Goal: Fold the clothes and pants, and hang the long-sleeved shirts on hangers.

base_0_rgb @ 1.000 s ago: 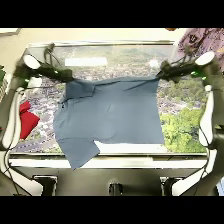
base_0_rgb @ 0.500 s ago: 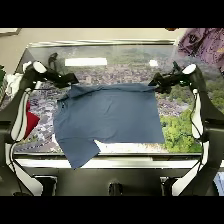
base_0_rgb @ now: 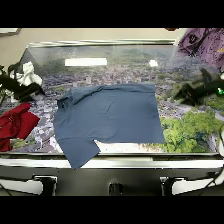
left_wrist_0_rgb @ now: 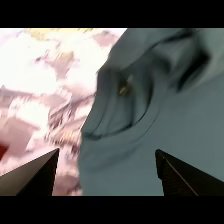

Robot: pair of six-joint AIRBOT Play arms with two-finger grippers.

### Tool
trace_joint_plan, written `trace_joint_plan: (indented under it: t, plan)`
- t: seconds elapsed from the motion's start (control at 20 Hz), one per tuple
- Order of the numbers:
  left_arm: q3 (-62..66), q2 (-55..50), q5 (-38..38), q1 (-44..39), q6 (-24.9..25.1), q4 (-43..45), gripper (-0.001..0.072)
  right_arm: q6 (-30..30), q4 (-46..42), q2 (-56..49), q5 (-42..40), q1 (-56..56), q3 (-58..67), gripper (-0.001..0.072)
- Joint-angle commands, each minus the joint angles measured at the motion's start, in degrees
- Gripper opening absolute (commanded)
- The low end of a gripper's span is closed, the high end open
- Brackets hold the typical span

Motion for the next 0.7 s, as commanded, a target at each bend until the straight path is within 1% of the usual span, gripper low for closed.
trace_joint_plan:
  t: [0.0, 0.1, 0.2, 0.25, 0.45, 0.65]
  plan:
    - [-18.6, 12.2, 3.6, 3.5, 0.2, 0.9, 0.0717, -6.4, 2.8, 8.3, -1.9, -5.4, -21.2, 0.0481]
    - [-26.1, 17.0, 6.6, 3.5, 0.2, 0.9, 0.0716, -9.8, 2.6, 11.4, -3.6, -5.3, -31.7, 0.0488]
    - [-30.1, 19.4, 7.5, 3.4, 0.2, 0.9, 0.0716, -12.1, 1.9, 13.7, -5.8, -5.2, -39.2, 0.0537]
    - [-30.9, 19.4, 7.4, 3.4, 0.2, 0.9, 0.0716, -13.2, 1.2, 14.6, -7.2, -5.2, -41.9, 0.0544]
    - [-31.6, 19.3, 8.1, 3.4, 0.1, 0.9, 0.0715, -16.0, 3.6, 15.6, -12.5, -5.2, -45.9, 0.0547]
    - [-31.6, 19.3, 8.6, 3.4, 0.1, 0.9, 0.0716, -16.6, 5.0, 15.6, -13.3, -5.2, -45.9, 0.0555]
